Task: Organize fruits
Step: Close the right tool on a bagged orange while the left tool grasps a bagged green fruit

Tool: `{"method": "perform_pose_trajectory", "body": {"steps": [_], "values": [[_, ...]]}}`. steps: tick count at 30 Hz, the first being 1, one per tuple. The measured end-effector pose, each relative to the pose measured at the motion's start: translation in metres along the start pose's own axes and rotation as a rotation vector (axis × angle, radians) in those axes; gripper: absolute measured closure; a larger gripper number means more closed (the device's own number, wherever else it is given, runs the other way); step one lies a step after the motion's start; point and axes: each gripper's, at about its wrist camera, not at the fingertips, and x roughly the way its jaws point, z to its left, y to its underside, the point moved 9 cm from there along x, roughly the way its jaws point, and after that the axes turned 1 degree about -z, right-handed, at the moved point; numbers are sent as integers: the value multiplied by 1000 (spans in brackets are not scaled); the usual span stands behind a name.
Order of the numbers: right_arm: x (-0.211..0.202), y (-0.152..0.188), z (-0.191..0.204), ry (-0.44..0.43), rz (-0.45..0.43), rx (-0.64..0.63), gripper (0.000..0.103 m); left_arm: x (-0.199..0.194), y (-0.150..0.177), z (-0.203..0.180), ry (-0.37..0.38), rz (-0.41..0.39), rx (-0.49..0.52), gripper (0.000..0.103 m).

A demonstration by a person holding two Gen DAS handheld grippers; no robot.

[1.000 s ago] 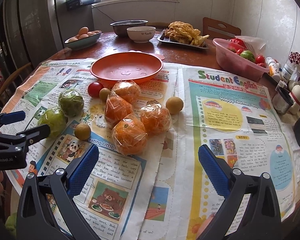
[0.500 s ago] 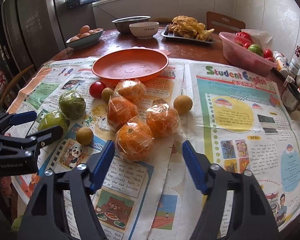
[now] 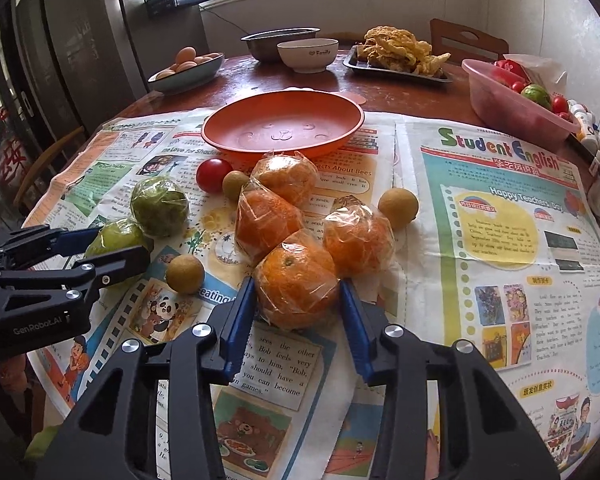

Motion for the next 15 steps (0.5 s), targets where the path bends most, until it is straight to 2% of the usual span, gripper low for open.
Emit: {"method": "perform_pose_trajectory", "body": {"steps": [3,9,15], "values": [[-1,1,-1,-11,-4,-1,63,4,2,-4,4,9,13,69],[-11,1,-2,-32,-16,2,63,1,2,-6,19,18,17,69],[-27,-7,-3,-46,-49,5,63,-17,-7,-5,27,-8,13,70]]}}
